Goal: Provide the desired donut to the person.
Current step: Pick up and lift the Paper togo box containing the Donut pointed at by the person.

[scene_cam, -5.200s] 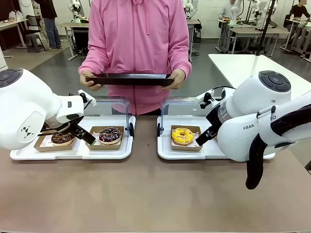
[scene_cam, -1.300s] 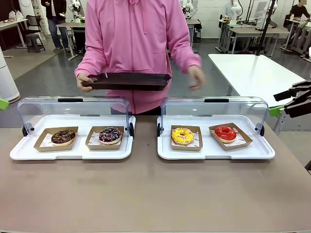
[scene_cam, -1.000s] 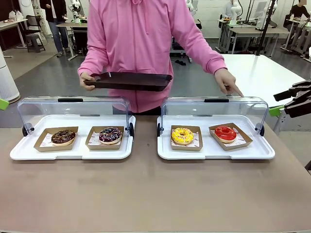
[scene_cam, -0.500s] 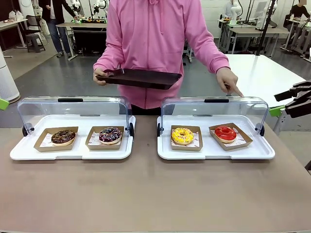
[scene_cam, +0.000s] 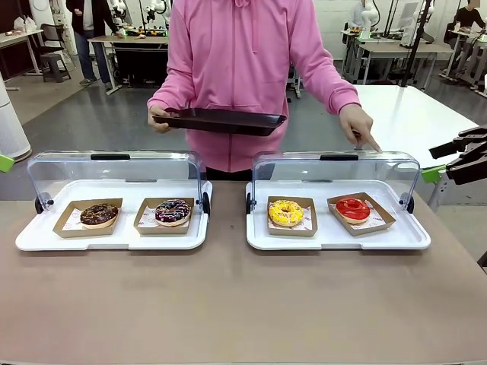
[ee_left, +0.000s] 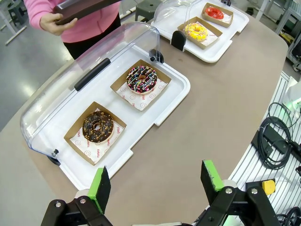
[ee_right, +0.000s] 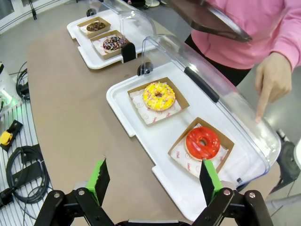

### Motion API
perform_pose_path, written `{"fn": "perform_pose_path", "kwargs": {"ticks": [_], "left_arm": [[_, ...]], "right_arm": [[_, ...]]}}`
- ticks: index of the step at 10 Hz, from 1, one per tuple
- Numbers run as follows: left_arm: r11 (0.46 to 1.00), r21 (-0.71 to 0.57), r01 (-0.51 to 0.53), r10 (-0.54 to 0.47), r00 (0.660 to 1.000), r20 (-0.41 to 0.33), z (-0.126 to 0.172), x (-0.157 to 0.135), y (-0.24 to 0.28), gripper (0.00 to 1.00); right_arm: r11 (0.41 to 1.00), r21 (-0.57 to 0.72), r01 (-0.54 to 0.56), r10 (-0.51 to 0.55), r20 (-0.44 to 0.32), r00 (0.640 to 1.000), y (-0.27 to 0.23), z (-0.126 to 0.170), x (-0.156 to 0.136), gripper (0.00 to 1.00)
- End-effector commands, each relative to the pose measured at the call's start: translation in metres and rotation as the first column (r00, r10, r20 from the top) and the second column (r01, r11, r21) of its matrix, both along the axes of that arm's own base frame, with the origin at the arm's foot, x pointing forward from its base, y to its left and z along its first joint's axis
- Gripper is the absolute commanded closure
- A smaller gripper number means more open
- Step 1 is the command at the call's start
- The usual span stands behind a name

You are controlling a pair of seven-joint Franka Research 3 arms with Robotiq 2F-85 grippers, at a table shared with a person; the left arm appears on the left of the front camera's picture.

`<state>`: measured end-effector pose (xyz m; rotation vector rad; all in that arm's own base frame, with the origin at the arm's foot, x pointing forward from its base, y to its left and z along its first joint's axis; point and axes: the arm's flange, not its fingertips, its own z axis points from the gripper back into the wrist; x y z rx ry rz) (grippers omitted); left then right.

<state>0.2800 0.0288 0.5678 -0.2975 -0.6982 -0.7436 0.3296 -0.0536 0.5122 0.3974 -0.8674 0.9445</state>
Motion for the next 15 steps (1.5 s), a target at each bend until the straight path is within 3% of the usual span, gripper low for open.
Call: {"fn": "perform_pose_path", "kwargs": {"ticks": [1, 4, 7, 9, 11, 13, 15], "left_arm": [[1.000, -0.005, 0.002, -0.002, 1.000, 0.009, 0.000, 0.000, 0.001, 0.00], [1.000, -0.005, 0.002, -0.002, 1.000, 0.009, 0.000, 0.000, 0.001, 0.00], [1.000, -0.005, 0.002, -0.002, 1.000, 0.009, 0.000, 0.000, 0.001, 0.00], [1.000, -0.005, 0.002, -0.002, 1.000, 0.009, 0.000, 0.000, 0.001, 0.00], [1.000, -0.005, 0.002, -0.002, 1.000, 0.009, 0.000, 0.000, 0.001, 0.00], [1.000, -0.005, 0.002, -0.002, 1.000, 0.009, 0.000, 0.000, 0.001, 0.00], [1.000, -0.005, 0.002, -0.002, 1.000, 0.009, 0.000, 0.000, 0.001, 0.00]], "right_arm": [[1.000, 0.019, -0.019, 0.019, 0.012, 1.000, 0.000, 0.000, 0.002, 0.00], [1.000, 0.000, 0.000, 0.000, 0.000, 1.000, 0.000, 0.000, 0.000, 0.00], [0.898, -0.388, -0.209, 0.164, -0.145, 0.976, 0.050, -0.006, 0.040, 0.00], [0.806, -0.523, -0.277, 0.194, -0.208, 0.959, 0.066, -0.044, 0.068, 0.00], [0.706, -0.606, -0.366, 0.289, -0.225, 0.931, 0.061, -0.094, 0.092, 0.00], [0.618, -0.668, -0.416, 0.319, -0.271, 0.908, 0.052, -0.119, 0.110, 0.00], [0.618, -0.631, -0.470, 0.372, -0.293, 0.881, 0.052, -0.142, 0.133, 0.00]]}}
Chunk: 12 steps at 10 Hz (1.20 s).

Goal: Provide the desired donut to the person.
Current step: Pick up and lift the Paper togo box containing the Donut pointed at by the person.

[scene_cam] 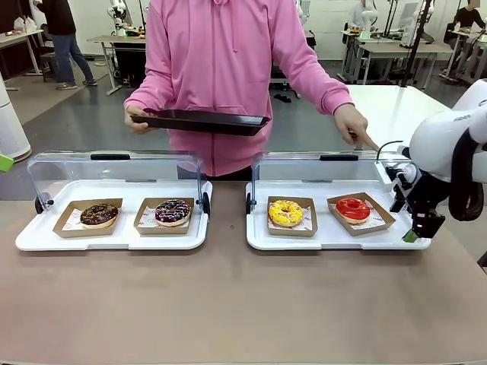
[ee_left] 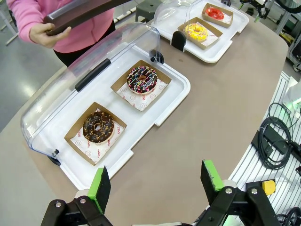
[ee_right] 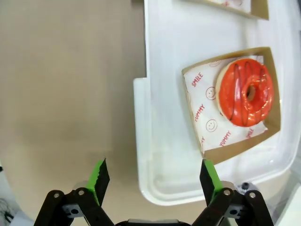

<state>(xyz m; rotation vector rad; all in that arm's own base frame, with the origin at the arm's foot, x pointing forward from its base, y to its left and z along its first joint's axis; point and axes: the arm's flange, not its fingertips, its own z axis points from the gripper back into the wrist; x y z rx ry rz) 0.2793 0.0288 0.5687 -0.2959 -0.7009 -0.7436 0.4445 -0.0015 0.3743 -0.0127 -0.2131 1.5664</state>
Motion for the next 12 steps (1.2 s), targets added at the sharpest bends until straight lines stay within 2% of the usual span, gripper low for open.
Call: {"fn": "perform_pose_path", "kwargs": {"ticks": [1, 5, 11, 12], "left_arm": [[1.000, -0.005, 0.002, -0.002, 1.000, 0.006, -0.001, 0.000, 0.001, 0.00], [1.000, -0.005, 0.002, -0.002, 1.000, 0.006, -0.001, 0.000, 0.001, 0.00], [1.000, -0.005, 0.002, -0.002, 1.000, 0.006, -0.001, 0.000, 0.001, 0.00], [1.000, -0.005, 0.002, -0.002, 1.000, 0.006, -0.001, 0.000, 0.001, 0.00]], "right_arm": [[0.999, 0.024, -0.024, 0.024, 0.015, 1.000, -0.002, -0.014, 0.028, 0.00], [1.000, 0.018, -0.021, 0.020, 0.017, 1.000, 0.005, -0.032, 0.050, 0.00], [0.999, -0.032, -0.010, 0.010, -0.003, 1.000, 0.002, -0.039, 0.061, 0.00], [1.000, -0.016, -0.026, 0.026, -0.006, 1.000, 0.001, -0.040, 0.063, 0.40]]}}
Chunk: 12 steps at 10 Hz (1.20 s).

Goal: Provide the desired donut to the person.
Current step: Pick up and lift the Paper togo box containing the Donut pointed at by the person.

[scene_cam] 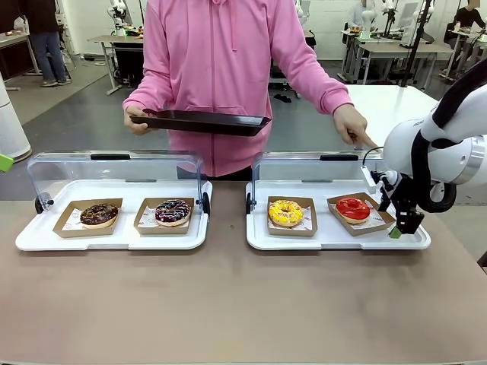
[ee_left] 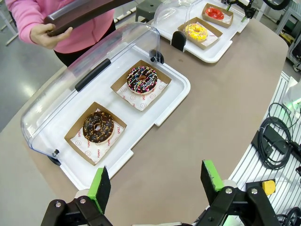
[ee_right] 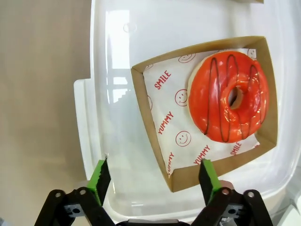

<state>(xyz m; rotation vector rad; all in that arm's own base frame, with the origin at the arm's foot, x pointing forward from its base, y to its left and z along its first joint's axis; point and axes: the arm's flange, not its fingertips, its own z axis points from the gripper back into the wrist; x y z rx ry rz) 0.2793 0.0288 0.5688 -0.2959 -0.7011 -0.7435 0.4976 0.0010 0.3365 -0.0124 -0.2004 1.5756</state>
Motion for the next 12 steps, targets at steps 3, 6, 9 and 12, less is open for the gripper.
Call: {"fn": "perform_pose_path", "kwargs": {"ticks": [3, 6, 9, 12], "left_arm": [[1.000, -0.005, 0.002, -0.002, 1.000, 0.006, -0.001, 0.000, 0.001, 0.00], [1.000, -0.005, 0.002, -0.002, 1.000, 0.006, -0.001, 0.000, 0.001, 0.00], [1.000, -0.005, 0.002, -0.002, 1.000, 0.006, -0.001, 0.000, 0.001, 0.00], [1.000, -0.005, 0.002, -0.002, 1.000, 0.006, -0.001, 0.000, 0.001, 0.00]], "right_arm": [[1.000, -0.016, -0.013, 0.013, 0.009, 1.000, -0.003, -0.006, 0.012, 0.97], [0.999, -0.038, -0.025, 0.024, -0.033, 0.999, -0.003, -0.012, 0.013, 1.00], [0.999, -0.031, -0.021, 0.020, -0.035, 0.999, -0.005, -0.008, 0.009, 1.00], [0.999, -0.051, -0.015, 0.015, 0.004, 1.000, -0.003, 0.022, -0.025, 1.00]]}}
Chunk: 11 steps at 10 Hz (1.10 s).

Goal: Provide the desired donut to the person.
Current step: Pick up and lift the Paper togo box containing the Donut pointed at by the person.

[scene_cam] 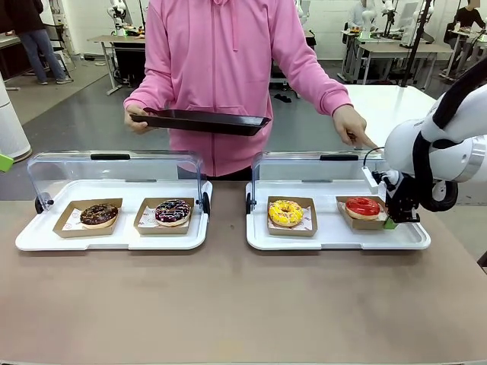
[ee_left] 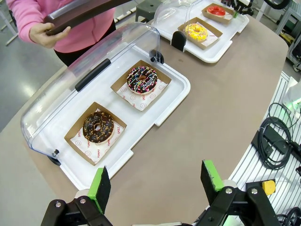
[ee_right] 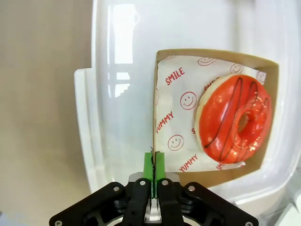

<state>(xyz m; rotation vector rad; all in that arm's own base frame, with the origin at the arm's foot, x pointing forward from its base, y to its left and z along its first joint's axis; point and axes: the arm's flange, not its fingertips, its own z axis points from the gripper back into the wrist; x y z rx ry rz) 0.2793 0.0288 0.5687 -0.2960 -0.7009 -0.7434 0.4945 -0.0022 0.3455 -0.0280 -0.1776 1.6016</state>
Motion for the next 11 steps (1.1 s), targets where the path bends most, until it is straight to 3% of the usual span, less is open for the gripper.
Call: {"fn": "perform_pose_path", "kwargs": {"ticks": [1, 7, 9, 11], "left_arm": [[1.000, -0.005, 0.002, -0.002, 1.000, 0.006, -0.001, 0.000, 0.001, 0.00], [1.000, -0.005, 0.002, -0.002, 1.000, 0.006, -0.001, 0.000, 0.001, 0.00], [1.000, -0.005, 0.002, -0.002, 1.000, 0.006, -0.001, 0.000, 0.001, 0.00], [1.000, -0.005, 0.002, -0.002, 1.000, 0.006, -0.001, 0.000, 0.001, 0.00]], "right_arm": [[0.999, -0.022, 0.023, -0.023, 0.015, 1.000, 0.001, 0.031, -0.044, 1.00], [0.998, 0.052, 0.027, -0.030, 0.041, 0.999, 0.006, 0.154, -0.192, 1.00], [0.999, 0.050, 0.014, -0.019, 0.105, 0.994, 0.011, 0.198, -0.213, 1.00], [0.995, 0.104, -0.006, -0.010, 0.152, 0.988, 0.015, 0.224, -0.218, 1.00]]}}
